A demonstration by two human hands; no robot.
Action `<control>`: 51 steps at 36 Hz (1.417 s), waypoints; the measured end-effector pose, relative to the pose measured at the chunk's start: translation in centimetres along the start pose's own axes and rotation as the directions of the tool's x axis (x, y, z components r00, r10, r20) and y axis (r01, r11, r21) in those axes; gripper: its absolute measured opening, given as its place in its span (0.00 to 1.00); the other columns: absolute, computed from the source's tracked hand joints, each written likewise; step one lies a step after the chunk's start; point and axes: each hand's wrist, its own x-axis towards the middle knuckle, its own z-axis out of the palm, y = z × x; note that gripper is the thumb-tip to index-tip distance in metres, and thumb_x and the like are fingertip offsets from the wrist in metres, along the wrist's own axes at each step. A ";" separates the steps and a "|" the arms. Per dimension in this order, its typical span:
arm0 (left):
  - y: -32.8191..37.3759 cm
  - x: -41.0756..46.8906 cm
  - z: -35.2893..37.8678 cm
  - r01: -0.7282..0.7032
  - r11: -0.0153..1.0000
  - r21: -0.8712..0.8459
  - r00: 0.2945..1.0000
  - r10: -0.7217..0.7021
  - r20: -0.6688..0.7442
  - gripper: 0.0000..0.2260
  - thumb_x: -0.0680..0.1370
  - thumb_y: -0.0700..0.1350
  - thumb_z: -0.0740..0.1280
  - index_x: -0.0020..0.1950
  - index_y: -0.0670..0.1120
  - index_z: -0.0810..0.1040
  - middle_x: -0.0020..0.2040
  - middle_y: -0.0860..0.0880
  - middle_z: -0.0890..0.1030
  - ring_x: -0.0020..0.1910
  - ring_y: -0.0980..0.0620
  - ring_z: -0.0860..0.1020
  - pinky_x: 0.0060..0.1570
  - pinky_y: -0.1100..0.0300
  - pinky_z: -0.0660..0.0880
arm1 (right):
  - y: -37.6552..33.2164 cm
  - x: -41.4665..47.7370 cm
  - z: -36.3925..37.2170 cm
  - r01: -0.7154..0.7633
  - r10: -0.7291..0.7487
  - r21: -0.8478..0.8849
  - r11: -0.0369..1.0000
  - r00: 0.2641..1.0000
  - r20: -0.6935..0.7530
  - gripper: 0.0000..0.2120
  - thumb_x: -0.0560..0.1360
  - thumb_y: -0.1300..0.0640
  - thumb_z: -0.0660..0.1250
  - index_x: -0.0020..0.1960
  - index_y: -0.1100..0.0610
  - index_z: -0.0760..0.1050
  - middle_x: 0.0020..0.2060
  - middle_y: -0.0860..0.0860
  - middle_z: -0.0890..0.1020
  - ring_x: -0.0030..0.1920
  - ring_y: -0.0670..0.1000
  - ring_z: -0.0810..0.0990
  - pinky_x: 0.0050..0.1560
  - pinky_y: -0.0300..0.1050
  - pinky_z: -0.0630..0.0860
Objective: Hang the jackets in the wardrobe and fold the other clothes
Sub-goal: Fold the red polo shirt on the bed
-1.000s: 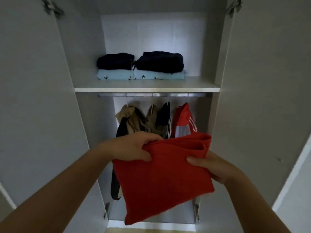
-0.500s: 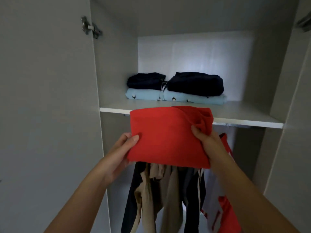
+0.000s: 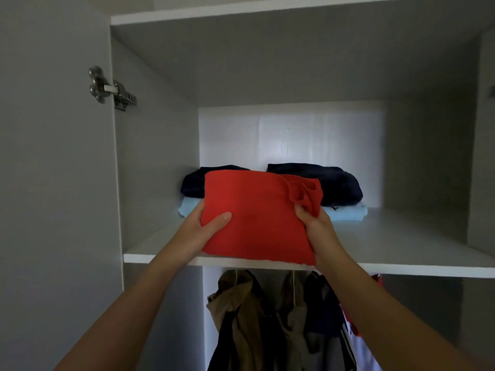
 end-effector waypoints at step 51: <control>-9.7 12.9 -1.2 0.483 0.448 0.752 0.865 -0.380 -0.328 0.14 0.80 0.49 0.61 0.61 0.41 0.70 0.55 0.41 0.75 0.46 0.48 0.76 0.50 0.54 0.74 | 4.7 11.7 -2.0 -0.131 0.240 -0.965 0.226 0.968 -0.075 0.19 0.81 0.54 0.58 0.66 0.66 0.65 0.60 0.62 0.77 0.58 0.58 0.77 0.54 0.46 0.73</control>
